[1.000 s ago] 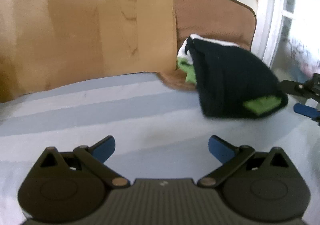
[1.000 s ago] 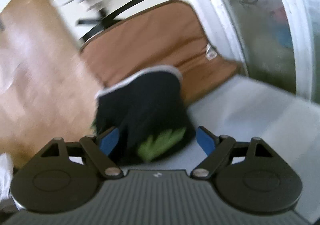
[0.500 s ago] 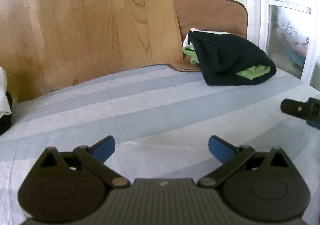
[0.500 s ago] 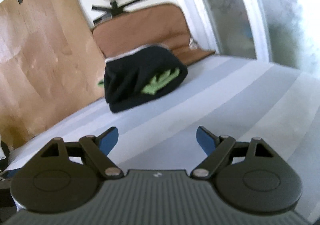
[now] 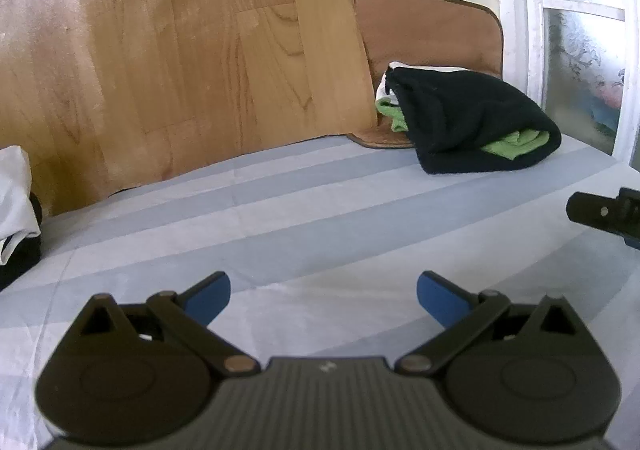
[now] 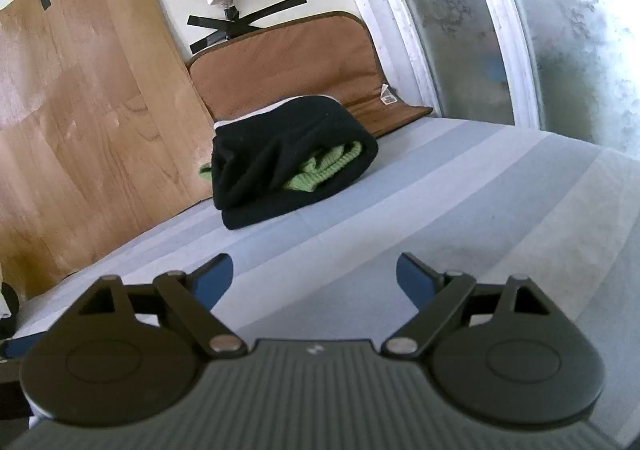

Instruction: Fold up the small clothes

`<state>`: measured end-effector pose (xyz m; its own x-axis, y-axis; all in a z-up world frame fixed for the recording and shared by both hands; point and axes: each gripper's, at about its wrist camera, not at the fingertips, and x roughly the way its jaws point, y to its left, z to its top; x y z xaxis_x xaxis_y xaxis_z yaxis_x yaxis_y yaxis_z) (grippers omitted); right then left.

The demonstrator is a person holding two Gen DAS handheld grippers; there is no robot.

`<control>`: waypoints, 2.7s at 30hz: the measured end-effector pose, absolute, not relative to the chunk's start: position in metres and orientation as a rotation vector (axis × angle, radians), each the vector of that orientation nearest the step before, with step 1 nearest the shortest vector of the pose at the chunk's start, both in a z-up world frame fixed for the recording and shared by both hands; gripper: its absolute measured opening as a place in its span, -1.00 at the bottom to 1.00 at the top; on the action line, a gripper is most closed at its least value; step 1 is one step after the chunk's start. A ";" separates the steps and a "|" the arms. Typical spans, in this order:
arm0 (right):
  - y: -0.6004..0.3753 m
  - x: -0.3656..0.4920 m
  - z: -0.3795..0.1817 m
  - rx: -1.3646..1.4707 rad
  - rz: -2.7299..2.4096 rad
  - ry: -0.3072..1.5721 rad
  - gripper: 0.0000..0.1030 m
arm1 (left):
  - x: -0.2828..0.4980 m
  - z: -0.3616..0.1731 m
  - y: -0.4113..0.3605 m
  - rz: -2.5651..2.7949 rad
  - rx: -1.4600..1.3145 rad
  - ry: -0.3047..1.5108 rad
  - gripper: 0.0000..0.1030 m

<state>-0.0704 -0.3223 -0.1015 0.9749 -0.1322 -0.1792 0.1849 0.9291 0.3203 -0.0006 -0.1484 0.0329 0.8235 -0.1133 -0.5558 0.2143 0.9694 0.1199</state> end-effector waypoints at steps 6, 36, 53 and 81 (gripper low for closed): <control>-0.321 -0.072 -0.101 0.349 -0.155 0.147 0.79 | -0.006 0.036 -0.146 -0.185 0.171 0.545 1.00; -0.323 -0.070 -0.103 0.360 -0.163 0.162 0.82 | -0.012 0.036 -0.147 -0.172 0.195 0.509 1.00; -0.323 -0.072 -0.103 0.369 -0.167 0.150 0.83 | -0.019 0.036 -0.148 -0.163 0.229 0.476 1.00; -0.324 -0.074 -0.103 0.384 -0.170 0.135 0.84 | -0.018 0.036 -0.146 -0.179 0.240 0.491 1.00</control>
